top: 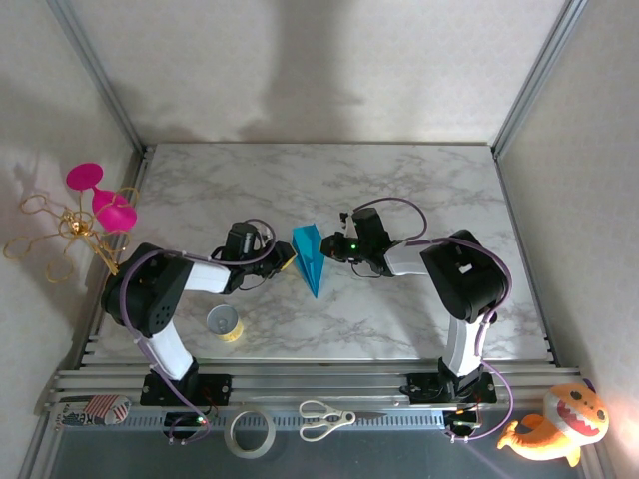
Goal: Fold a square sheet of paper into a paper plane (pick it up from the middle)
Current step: Move the paper plane to the top-center of the table.
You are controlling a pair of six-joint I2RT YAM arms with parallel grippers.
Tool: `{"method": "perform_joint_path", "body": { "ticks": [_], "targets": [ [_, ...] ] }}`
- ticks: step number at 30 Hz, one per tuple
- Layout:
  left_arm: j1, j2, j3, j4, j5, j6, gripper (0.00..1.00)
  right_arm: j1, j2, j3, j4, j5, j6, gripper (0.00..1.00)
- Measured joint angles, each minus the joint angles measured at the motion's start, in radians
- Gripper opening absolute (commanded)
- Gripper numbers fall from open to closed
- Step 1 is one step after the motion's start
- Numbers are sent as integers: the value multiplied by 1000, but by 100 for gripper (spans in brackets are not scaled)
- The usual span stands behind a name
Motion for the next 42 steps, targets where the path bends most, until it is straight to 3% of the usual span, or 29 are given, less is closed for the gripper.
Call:
{"method": "perform_joint_path", "body": {
  "ticks": [5, 19, 27, 37, 42],
  "targets": [
    [0, 8, 11, -20, -6, 5, 0, -4, 0, -1, 0, 2, 0, 0],
    [0, -159, -31, -77, -174, -12, 0, -24, -39, -82, 50, 53, 64, 0],
    [-3, -134, -41, -132, -175, 2, 13, -24, -26, -85, 80, 40, 84, 1],
    [-9, -178, 79, -418, -267, 147, 27, -24, 3, -85, 82, 23, 84, 2],
    [-79, -258, 149, -500, -330, 174, 30, -24, 3, -82, 80, 23, 83, 2]
  ]
}}
